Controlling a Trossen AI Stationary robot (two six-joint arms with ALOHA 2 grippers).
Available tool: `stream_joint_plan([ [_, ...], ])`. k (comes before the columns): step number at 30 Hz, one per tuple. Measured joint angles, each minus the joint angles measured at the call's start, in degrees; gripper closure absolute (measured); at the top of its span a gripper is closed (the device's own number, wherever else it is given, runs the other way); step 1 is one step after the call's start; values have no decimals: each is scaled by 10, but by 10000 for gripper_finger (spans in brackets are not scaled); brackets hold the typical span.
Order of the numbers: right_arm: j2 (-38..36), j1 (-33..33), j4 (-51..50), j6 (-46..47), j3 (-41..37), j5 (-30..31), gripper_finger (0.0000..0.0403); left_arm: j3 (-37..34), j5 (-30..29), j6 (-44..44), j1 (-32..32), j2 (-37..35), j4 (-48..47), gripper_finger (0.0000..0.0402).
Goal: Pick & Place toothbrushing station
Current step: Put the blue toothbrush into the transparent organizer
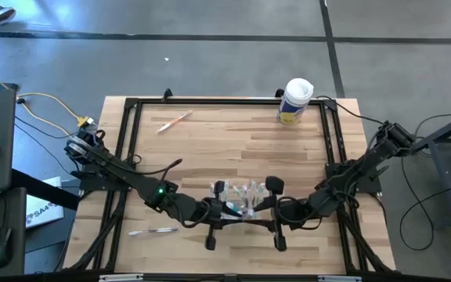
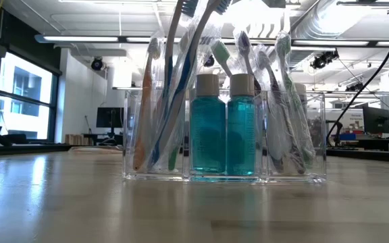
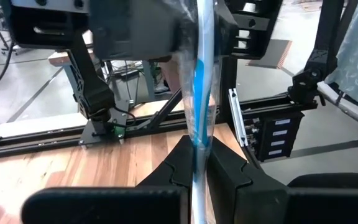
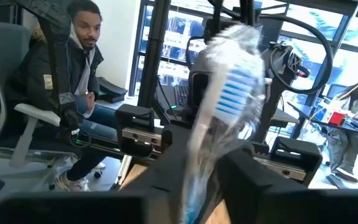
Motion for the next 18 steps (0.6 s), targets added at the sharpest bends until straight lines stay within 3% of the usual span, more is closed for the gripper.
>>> stream_joint_plan([
  [5, 0, 0, -3, -2, 0, -2, 388, 0, -2, 0, 0, 0, -2, 383],
  [10, 0, 0, -5, -2, 0, 1, 386, 0, -12, -3, 0, 0, -4, 379],
  [18, 0, 0, -7, -14, 0, 3, 392, 0, -22, -6, 0, 0, -6, 319],
])
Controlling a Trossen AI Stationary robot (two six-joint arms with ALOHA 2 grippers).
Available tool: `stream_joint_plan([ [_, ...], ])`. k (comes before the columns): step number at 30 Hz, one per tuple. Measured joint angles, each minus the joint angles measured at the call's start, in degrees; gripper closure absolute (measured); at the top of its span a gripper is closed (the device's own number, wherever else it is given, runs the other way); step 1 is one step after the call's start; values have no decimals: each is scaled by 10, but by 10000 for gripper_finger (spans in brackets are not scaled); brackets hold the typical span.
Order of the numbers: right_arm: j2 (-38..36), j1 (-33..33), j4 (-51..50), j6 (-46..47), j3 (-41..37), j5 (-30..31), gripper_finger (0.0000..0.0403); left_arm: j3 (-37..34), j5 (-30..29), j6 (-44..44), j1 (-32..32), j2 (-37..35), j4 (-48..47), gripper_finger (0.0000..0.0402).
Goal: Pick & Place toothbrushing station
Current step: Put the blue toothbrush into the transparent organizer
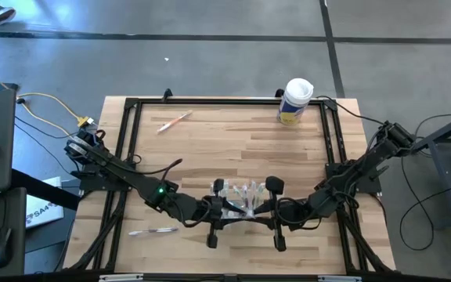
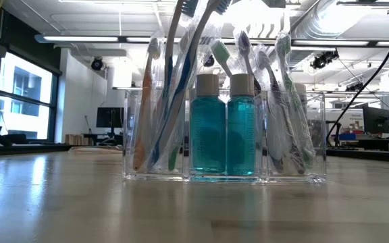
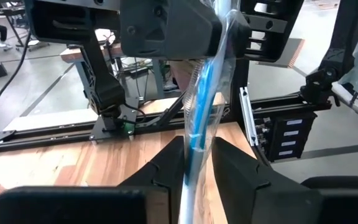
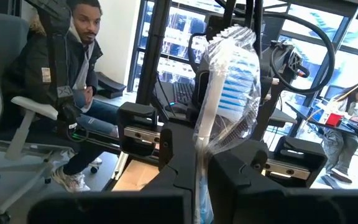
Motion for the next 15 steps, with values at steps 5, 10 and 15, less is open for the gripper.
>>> stream_joint_plan([
  [5, 0, 0, 0, -1, 0, 4, 393, 0, 0, 13, 0, 0, 4, 306],
  [10, 0, 3, 0, -1, 0, 5, 393, 0, 0, 19, -1, 0, 15, 281],
  [15, 0, 5, -1, -4, 0, 6, 393, 0, 1, 17, -1, 0, 14, 224],
])
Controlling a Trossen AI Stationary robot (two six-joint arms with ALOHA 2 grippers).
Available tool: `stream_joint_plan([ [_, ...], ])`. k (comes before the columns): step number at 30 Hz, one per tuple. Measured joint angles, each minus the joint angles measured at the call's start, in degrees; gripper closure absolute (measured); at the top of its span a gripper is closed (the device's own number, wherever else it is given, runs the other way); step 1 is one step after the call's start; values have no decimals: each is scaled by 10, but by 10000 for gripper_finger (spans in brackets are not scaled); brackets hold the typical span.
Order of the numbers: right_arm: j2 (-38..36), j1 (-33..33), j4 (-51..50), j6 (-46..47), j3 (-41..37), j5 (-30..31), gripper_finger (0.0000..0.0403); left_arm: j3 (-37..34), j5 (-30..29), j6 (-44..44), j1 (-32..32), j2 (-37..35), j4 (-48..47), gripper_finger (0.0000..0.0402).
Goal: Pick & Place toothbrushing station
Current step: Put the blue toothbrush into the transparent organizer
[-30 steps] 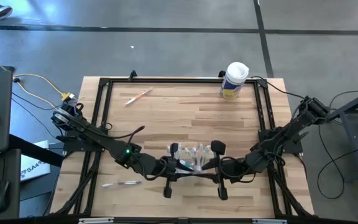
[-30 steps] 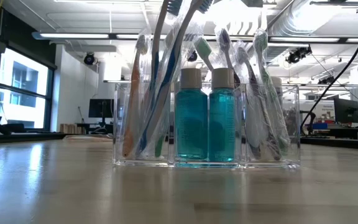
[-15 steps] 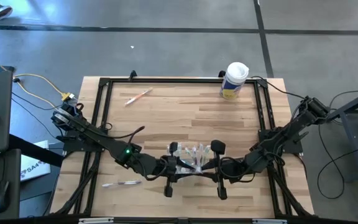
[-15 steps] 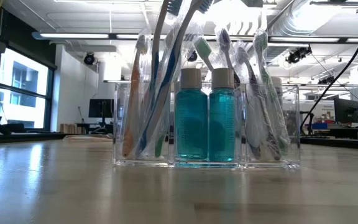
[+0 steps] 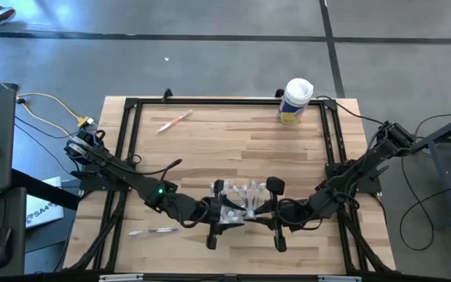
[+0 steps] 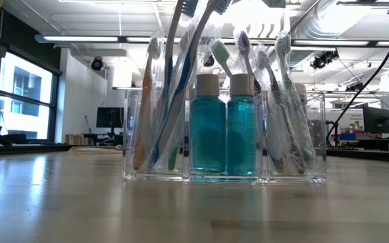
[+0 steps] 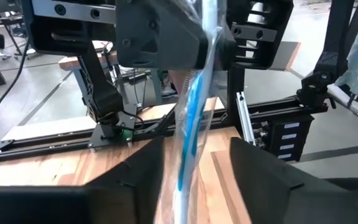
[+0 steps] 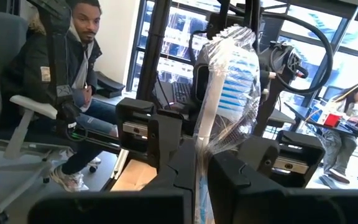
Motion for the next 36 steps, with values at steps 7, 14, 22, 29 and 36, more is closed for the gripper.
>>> stream_joint_plan([
  [7, -7, 24, -9, -28, 0, 66, 393, 0, 0, -2, 0, 0, -1, 158],
  [14, -18, 78, -14, -63, 0, 157, 393, 0, 0, -1, 0, 0, -1, 152],
  [22, -52, 156, -113, 15, 0, 261, 392, 0, -1, -2, 0, 0, -8, 152],
  [29, -54, 163, -154, 152, -26, 245, 392, 0, -12, -2, 0, -1, -24, 152],
  [36, -53, 120, 65, 111, -155, 199, 392, 0, -15, -17, 0, -1, -44, 151],
])
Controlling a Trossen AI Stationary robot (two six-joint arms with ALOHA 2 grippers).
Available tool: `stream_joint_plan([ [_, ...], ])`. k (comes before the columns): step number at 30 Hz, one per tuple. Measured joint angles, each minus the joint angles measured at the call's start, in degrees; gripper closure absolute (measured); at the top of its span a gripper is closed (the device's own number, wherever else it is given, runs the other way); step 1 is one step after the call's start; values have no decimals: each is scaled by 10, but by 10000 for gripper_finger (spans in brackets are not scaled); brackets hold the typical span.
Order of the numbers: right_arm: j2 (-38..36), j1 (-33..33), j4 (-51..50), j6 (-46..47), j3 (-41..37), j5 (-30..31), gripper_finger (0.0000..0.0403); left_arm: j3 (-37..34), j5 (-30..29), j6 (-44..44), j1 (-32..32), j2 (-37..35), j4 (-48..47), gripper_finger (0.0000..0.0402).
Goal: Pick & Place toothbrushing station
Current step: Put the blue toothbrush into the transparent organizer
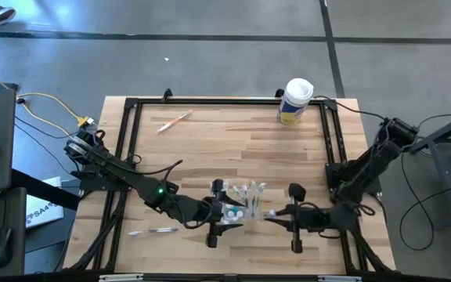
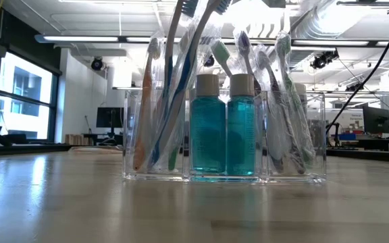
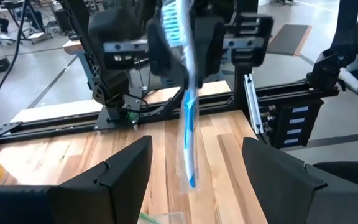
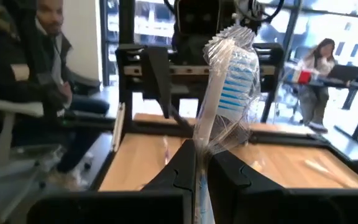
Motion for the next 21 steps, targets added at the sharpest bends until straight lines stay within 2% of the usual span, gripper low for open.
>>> stream_joint_plan([
  [5, -1, -26, 133, -30, -72, -28, 392, 0, 0, 0, 0, 0, -9, 151],
  [13, -2, -95, 158, 63, -139, -100, 392, 0, 0, -1, 0, 0, -34, 151],
  [21, 29, -111, 168, 84, -146, -115, 392, 0, 0, -2, 0, 0, -35, 151],
])
